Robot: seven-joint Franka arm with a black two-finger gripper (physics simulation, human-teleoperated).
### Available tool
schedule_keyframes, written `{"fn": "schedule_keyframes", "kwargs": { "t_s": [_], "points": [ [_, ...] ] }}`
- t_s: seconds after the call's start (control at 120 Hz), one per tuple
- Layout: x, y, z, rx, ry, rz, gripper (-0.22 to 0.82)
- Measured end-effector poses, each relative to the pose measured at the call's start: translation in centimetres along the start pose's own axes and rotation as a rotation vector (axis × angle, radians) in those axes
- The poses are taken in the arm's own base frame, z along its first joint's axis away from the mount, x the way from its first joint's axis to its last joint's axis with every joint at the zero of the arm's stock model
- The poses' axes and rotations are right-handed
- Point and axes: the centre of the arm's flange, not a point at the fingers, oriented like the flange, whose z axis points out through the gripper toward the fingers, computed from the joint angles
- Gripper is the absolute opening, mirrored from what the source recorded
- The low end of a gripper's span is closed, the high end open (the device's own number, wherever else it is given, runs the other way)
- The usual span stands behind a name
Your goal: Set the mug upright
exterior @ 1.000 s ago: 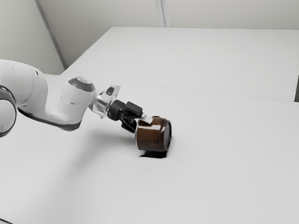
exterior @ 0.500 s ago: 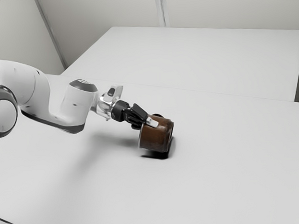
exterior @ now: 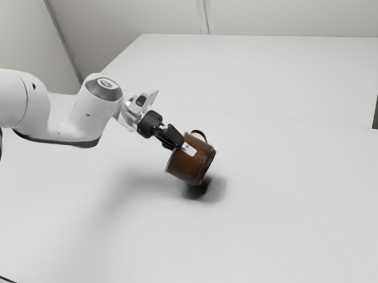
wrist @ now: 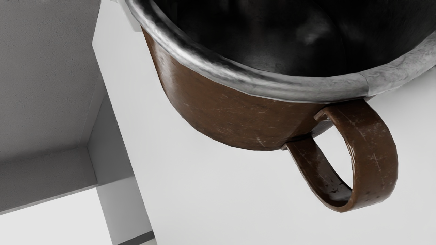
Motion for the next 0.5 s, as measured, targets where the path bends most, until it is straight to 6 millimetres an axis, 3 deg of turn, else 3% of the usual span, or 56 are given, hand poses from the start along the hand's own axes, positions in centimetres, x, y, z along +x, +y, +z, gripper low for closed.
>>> {"fn": "schedule_keyframes", "kwargs": {
  "t_s": [0.242,0.5],
  "points": [
    [0.6,2.5,-1.6,0.427,-0.25,0.211,-0.17],
    [-2.0,5.4,1.0,0.703,-0.444,0.41,-0.16]
  ]
}}
